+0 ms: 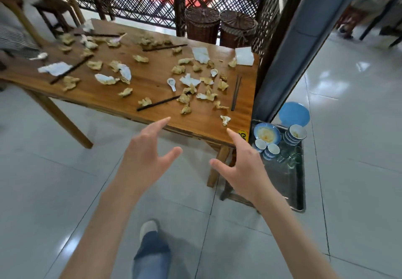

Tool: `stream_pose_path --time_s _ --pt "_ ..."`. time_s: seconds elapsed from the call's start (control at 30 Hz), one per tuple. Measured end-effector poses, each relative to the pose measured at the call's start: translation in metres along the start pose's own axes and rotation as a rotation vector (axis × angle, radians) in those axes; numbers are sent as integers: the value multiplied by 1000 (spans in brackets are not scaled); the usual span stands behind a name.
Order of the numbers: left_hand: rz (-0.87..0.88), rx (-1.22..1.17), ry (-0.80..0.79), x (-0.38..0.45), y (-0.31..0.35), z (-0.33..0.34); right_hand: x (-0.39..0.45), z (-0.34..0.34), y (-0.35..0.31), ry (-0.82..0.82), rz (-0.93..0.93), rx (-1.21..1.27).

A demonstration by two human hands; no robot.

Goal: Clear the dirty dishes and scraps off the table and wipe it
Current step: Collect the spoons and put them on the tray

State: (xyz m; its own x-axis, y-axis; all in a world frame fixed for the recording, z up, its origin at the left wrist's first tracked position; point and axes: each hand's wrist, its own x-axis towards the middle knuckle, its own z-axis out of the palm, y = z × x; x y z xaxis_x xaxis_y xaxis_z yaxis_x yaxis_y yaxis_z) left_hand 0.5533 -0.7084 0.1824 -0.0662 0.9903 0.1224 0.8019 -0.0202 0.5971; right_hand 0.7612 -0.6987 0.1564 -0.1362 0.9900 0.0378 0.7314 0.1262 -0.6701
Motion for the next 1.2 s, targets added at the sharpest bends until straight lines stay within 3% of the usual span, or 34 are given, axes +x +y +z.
stream_pose_path --time_s 0.6,0.87,1.2 --pt "-207 -37 78 159 -257 -167 234 210 -219 -111 -93 -22" --pt "-226 -9 118 248 -341 -199 342 260 -265 -113 -100 -11" --pt "-249 62 55 445 -417 -200 535 318 -284 -76 -63 -20"
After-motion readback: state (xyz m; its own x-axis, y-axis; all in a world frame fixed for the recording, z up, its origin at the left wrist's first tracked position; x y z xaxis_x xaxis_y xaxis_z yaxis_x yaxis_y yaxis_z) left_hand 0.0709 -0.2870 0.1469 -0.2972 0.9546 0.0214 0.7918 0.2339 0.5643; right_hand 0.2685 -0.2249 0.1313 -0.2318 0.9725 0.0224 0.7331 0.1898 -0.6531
